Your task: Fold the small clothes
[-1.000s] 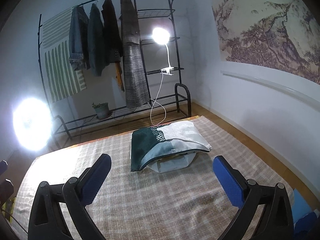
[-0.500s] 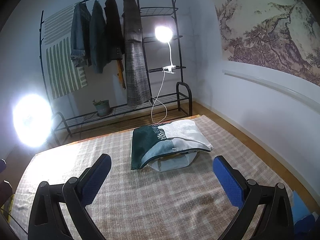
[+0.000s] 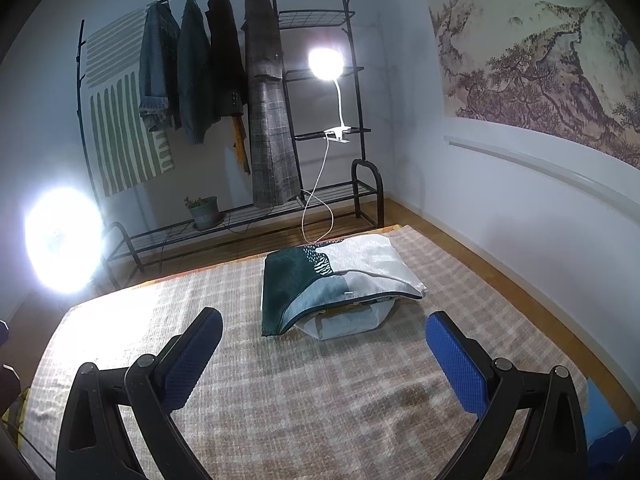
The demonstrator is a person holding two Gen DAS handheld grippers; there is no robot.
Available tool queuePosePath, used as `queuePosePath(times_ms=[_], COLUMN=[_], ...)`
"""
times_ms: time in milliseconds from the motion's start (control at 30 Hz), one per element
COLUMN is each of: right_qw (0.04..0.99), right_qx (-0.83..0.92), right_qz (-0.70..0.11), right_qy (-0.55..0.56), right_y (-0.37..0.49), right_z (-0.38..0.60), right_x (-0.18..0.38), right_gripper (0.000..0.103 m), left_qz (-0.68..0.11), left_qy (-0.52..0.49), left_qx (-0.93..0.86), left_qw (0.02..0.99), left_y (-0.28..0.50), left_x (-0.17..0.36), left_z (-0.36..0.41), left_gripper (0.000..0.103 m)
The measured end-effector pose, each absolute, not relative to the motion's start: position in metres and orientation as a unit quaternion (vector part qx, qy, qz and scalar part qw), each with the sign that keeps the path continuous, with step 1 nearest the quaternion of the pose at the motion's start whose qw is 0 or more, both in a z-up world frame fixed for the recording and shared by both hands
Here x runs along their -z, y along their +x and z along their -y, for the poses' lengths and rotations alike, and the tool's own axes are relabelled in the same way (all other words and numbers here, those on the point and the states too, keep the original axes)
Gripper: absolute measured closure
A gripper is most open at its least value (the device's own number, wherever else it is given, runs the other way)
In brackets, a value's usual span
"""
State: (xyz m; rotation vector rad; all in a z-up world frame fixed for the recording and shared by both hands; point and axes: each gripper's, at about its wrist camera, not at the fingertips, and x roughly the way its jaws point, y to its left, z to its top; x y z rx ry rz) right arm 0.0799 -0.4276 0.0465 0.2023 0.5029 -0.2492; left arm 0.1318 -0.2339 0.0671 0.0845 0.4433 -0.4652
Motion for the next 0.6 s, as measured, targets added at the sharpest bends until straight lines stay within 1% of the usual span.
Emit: queuePosePath(times_ms=[600], right_qw=[0.955], right_qx=[0.121], right_qz=[-0.252], right_qy=[0.104], right_y=[0.0812], right_z=[0.4253], right_x=[-0.0435], right_gripper=[0.0], left_qz=[-0.217], left_qy=[0.042], left_qx=[0.228], left_qw=[0.948], left_y=[0.1301], left_x=[-0.0673], left_z=[0.2346], left_gripper=[0.0])
